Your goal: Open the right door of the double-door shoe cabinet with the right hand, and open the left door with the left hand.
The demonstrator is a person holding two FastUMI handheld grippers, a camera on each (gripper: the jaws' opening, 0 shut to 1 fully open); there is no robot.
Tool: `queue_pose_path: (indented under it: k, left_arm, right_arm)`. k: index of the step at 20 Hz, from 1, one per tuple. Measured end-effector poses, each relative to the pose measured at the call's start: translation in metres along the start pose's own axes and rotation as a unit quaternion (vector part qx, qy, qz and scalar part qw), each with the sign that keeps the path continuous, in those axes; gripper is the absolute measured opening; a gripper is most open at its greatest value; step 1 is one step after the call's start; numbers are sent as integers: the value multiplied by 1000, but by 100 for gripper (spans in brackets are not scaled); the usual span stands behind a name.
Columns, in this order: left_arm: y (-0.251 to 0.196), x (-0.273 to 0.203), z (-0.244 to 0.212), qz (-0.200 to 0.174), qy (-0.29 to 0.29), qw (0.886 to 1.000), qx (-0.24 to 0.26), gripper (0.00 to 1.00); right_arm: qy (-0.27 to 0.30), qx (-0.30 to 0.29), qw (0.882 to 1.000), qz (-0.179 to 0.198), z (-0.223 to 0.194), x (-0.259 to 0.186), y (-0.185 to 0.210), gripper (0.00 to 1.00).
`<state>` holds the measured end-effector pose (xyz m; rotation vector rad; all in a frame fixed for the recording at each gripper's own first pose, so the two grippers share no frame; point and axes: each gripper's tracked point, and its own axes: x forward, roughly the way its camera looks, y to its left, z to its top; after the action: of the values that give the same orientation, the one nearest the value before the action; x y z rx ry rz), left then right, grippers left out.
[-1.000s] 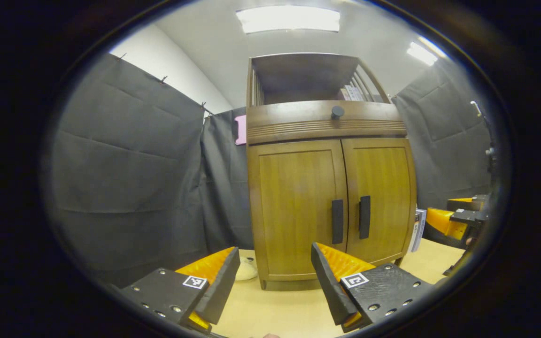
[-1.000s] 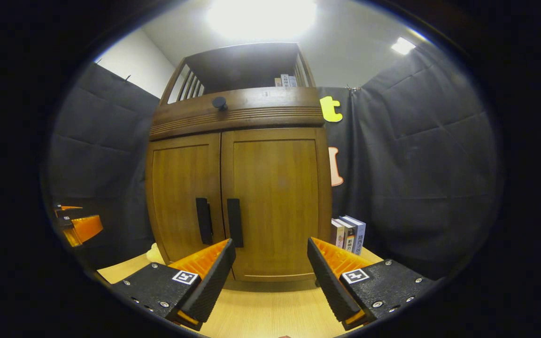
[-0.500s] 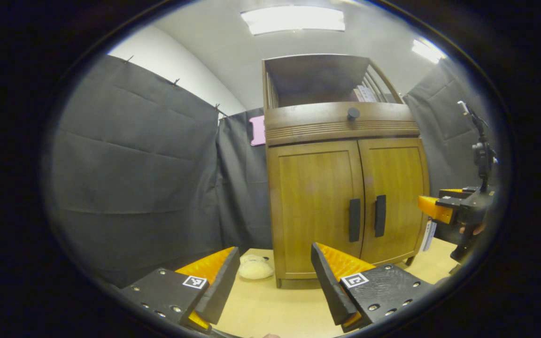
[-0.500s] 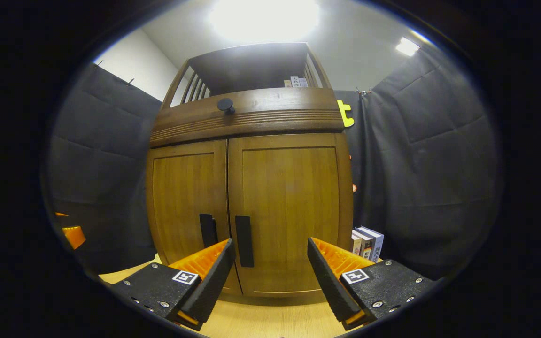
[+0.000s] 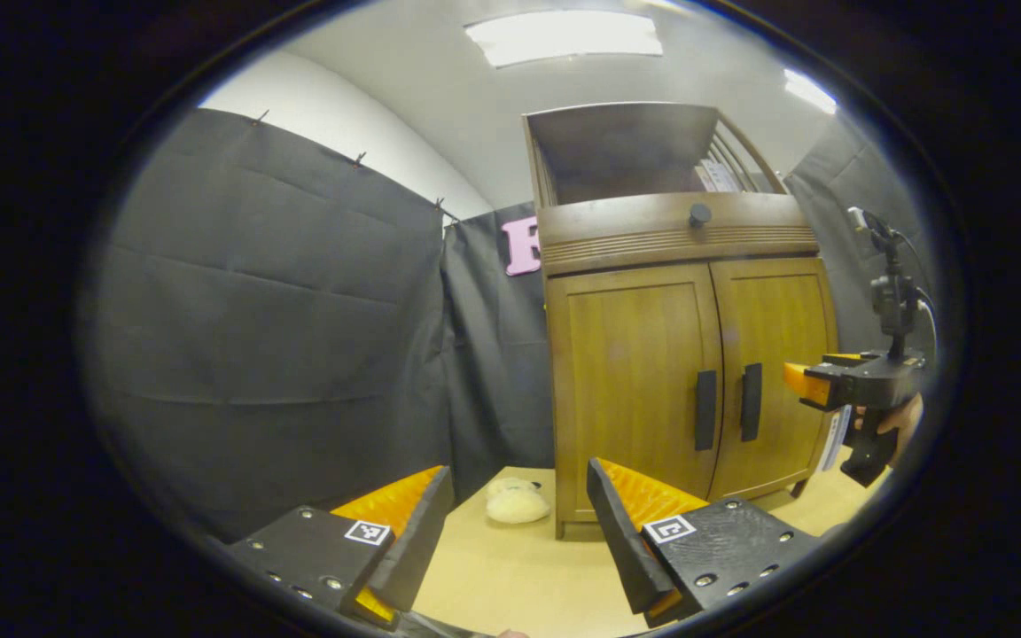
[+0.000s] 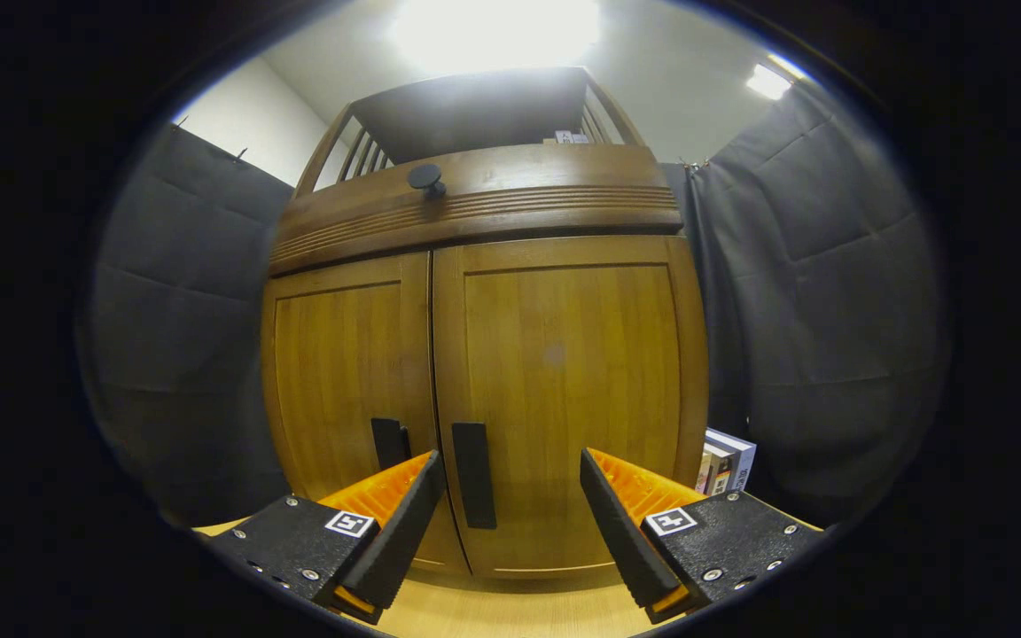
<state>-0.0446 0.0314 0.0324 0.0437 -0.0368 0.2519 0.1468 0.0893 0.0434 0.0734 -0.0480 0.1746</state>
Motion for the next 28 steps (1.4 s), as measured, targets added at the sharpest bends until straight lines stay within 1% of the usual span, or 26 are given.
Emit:
queue_pose_path:
  k: [1,2,3,4,5,7,8,9,10,17,18,20,21,22,23,24,25,26,27,28]
  left_arm:
    - [2,-1,2,5,1,1000,0,93]
    - [3,-3,3,9,1,1000,0,87]
    - [4,-4,5,13,1,1000,0,93]
    - [5,-4,5,16,2,1000,0,93]
    - [6,-5,6,19,3,1000,0,87]
    - [8,-7,7,25,5,1000,0,87]
    - [8,-8,6,27,7,1000,-1,93]
    - [9,-8,7,30,8,1000,-1,93]
    - [10,-8,7,32,10,999,0,87]
    - [12,-11,10,46,15,999,1,88]
    - [12,-11,9,48,15,999,1,88]
    - [12,-10,7,51,17,999,1,88]
    - [13,-10,7,53,19,998,0,88]
    - [13,-9,6,55,21,998,-1,88]
    - [13,-9,7,56,21,998,-2,88]
    - [13,-9,6,57,22,998,-2,94]
    - [14,-9,7,58,22,998,-3,88]
    - [14,-9,6,59,22,998,-3,88]
    - [14,-9,7,59,21,998,-3,88]
    - [14,-9,6,59,21,998,-2,88]
  right_arm:
    - [2,3,1000,3,-5,2,1,95]
    - [4,7,1000,6,-7,5,2,96]
    - [6,12,1000,8,-8,11,6,95]
    - [8,14,1000,8,-9,18,9,95]
    - [11,15,1000,8,-10,23,11,96]
    - [16,13,1000,9,-17,33,14,95]
    - [21,10,1000,9,-22,38,15,95]
    - [25,9,1000,11,-26,43,17,95]
    - [30,8,999,11,-29,48,18,95]
    - [53,-2,999,8,-53,75,25,93]
    - [55,-3,998,8,-56,78,25,89]
    - [61,-4,998,9,-58,86,27,86]
    - [65,-5,998,11,-61,87,30,81]
    - [69,-7,998,12,-63,88,31,80]
    - [72,-10,997,12,-66,90,32,74]
    - [73,-12,997,12,-69,92,32,71]
    - [76,-14,997,12,-71,93,32,61]
    - [79,-13,997,13,-73,94,32,58]
    - [84,-11,996,13,-76,96,32,52]
    - [85,-9,996,10,-76,97,30,49]
